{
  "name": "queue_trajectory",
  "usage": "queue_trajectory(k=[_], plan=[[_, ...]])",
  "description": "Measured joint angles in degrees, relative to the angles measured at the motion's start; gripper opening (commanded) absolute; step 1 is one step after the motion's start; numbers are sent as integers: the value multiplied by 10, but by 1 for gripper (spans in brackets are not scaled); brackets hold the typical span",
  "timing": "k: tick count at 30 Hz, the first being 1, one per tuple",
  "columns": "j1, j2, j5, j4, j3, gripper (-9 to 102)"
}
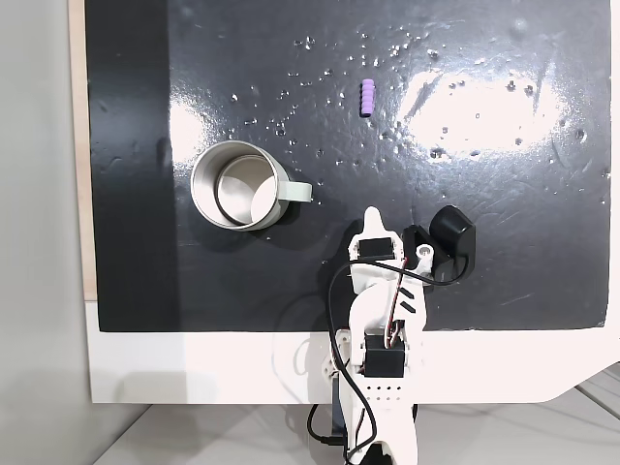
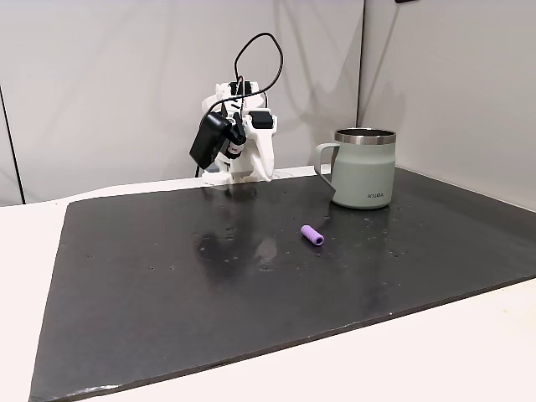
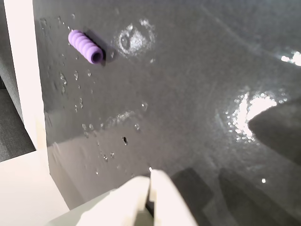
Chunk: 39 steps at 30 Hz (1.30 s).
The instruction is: Grasp a pengrip and put it in the cup.
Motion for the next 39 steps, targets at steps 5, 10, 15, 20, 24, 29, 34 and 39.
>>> queue_trajectory(k=[5, 10, 15, 20, 24, 29, 34, 39], plan=[[-18, 0, -15, 0, 0, 0], [-20, 0, -17, 0, 0, 0], [-21, 0, -26, 8, 0, 0], [-16, 0, -94, 40, -18, 0], [-18, -35, -149, 78, -99, 0], [-33, -188, -188, 133, -270, 1], [-21, -292, -249, 191, -425, 6], [12, -394, -332, 200, -526, 11]])
